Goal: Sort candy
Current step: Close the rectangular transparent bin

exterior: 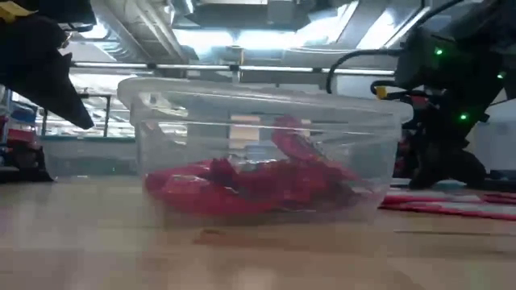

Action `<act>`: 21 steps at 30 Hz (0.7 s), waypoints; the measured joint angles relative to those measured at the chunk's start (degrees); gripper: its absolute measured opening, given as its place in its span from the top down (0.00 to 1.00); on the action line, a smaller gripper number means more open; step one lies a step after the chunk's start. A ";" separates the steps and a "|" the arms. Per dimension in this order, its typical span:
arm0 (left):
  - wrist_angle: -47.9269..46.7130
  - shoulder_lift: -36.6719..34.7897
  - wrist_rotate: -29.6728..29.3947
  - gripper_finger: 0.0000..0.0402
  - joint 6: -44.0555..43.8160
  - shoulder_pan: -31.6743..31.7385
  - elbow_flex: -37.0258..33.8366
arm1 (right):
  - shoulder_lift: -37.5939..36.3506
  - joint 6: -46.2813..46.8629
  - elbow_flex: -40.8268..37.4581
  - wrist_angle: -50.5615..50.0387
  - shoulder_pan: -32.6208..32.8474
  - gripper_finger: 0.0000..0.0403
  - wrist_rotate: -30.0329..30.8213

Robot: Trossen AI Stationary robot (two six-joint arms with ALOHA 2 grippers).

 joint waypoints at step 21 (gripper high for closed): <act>1.12 0.00 0.00 0.68 0.17 0.00 -0.02 | 0.75 4.25 17.21 -20.97 -0.33 0.99 11.84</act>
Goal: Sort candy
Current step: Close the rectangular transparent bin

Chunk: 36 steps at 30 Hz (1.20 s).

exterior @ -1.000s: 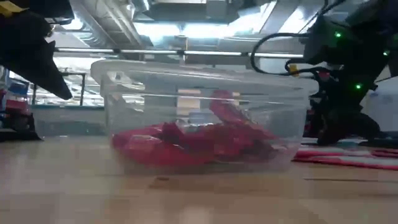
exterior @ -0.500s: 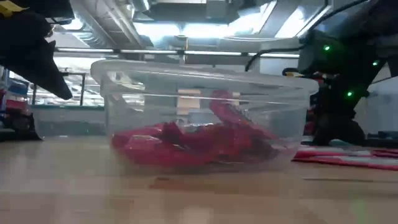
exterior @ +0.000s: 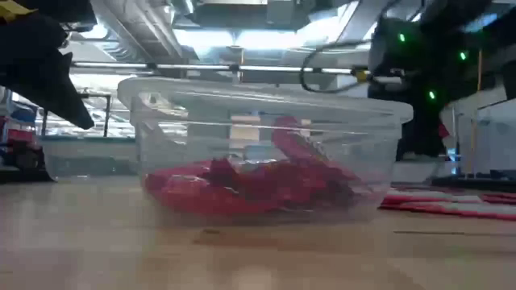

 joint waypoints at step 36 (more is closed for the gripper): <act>1.09 -9.01 -16.23 0.68 6.30 -4.74 8.51 | 20.84 -27.73 36.70 12.92 33.54 1.00 12.01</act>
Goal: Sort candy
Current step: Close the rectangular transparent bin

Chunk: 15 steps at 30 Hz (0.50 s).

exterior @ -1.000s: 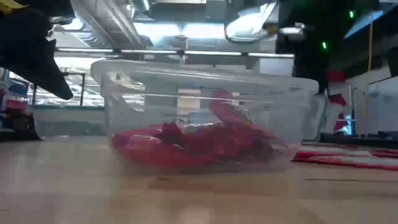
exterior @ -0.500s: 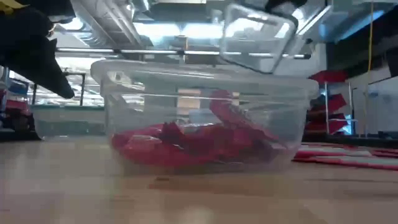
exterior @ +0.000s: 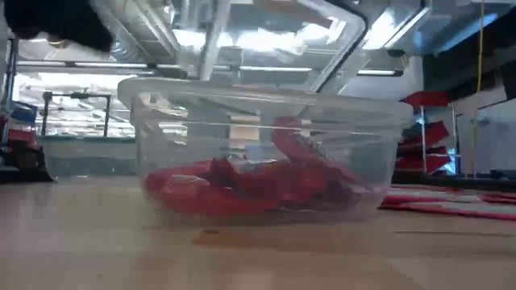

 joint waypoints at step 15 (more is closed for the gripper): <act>13.25 -0.46 -3.96 0.68 15.39 2.16 1.52 | 21.05 4.27 22.82 -18.27 6.20 1.00 2.12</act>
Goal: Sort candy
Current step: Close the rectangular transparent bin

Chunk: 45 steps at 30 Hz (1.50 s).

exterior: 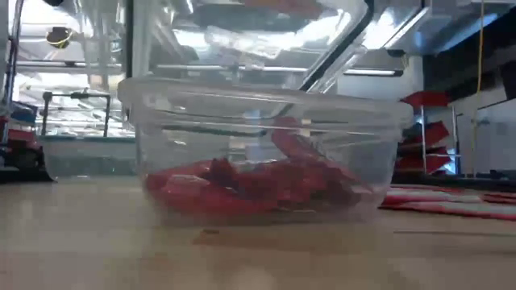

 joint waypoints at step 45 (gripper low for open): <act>12.32 11.34 2.76 0.68 2.27 5.18 -0.07 | 1.95 14.35 1.87 -1.43 -2.09 0.87 -24.70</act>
